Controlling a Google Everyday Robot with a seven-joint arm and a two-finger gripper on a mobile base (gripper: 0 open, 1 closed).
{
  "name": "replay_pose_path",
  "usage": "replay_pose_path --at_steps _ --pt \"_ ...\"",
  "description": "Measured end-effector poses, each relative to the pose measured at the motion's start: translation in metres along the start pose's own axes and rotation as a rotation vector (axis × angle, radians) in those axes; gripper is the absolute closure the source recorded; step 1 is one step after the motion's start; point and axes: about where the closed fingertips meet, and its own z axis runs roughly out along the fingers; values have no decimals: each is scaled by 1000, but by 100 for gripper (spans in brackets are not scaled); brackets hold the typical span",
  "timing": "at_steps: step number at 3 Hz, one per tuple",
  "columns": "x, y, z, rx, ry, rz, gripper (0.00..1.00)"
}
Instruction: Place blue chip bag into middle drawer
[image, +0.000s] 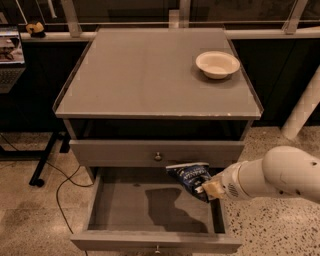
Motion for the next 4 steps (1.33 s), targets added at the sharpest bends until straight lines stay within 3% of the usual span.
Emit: replay_pose_path --at_steps 2,3,4 --pt "41 -13 37 -38 96 82 100" --pt "43 -14 39 -30 93 89 100" --pt "48 -16 57 -48 49 95 100"
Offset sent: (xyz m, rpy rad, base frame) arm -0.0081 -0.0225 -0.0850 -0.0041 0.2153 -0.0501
